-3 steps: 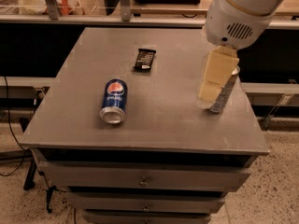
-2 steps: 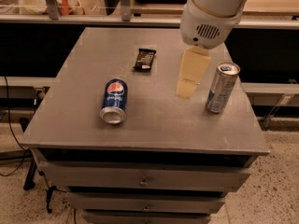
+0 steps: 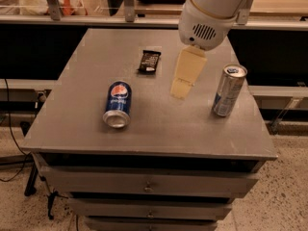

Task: Place pepsi can upright

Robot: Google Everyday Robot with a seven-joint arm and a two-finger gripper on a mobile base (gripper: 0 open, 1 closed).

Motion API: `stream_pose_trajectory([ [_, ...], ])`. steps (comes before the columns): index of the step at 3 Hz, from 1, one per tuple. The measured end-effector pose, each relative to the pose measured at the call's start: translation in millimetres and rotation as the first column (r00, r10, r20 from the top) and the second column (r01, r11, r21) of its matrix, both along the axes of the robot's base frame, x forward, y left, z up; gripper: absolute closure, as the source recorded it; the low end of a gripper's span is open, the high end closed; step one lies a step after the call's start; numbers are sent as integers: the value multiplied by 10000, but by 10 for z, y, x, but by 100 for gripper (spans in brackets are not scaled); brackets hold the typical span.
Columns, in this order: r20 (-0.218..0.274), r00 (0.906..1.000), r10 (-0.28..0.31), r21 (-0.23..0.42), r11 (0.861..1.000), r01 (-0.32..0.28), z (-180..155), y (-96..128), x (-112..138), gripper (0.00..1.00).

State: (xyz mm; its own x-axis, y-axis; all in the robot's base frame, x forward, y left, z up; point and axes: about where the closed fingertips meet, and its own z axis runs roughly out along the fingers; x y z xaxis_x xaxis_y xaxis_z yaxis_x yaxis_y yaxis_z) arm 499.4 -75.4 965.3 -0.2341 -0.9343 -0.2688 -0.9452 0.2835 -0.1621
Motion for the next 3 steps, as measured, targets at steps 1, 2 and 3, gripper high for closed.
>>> stream_pose_trajectory([
  [1, -614, 9955, -717, 432, 9963, 744, -91, 301, 116, 0],
  [2, -944, 9787, -1826, 610, 9801, 1887, -139, 560, 179, 0],
  [3, -1049, 9439, -3132, 432, 9468, 3189, -251, 690, 219, 0],
])
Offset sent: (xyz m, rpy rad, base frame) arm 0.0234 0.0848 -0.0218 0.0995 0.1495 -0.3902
